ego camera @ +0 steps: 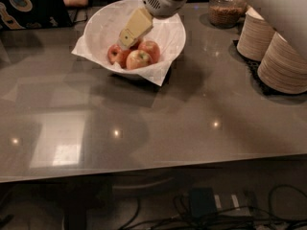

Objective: Pick apple from white bowl

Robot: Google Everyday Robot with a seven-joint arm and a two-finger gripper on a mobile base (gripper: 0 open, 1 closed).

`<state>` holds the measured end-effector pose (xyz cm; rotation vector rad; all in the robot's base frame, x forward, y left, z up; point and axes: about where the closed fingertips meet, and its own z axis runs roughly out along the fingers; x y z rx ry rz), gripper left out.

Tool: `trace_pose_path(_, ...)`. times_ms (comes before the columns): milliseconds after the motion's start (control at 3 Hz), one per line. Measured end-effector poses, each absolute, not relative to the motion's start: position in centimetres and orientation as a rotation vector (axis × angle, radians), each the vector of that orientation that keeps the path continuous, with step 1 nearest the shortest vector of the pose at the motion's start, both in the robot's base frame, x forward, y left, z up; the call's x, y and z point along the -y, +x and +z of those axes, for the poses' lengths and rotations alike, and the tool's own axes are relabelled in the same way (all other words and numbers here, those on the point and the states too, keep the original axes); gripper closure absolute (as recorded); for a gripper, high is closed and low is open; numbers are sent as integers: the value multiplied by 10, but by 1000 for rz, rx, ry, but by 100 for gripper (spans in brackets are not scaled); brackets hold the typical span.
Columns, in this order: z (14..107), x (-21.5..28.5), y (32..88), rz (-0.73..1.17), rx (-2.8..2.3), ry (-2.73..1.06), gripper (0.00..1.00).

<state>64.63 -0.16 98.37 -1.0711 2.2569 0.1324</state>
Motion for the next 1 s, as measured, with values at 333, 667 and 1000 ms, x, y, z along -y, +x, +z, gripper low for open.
trace_pose_path(333,981,-8,655,156,-2310,-890,0)
trace_pose_path(667,980,-8,654,186,-2341,-814,0)
trace_pose_path(1000,977,-8,654,219,-2374,-765,0)
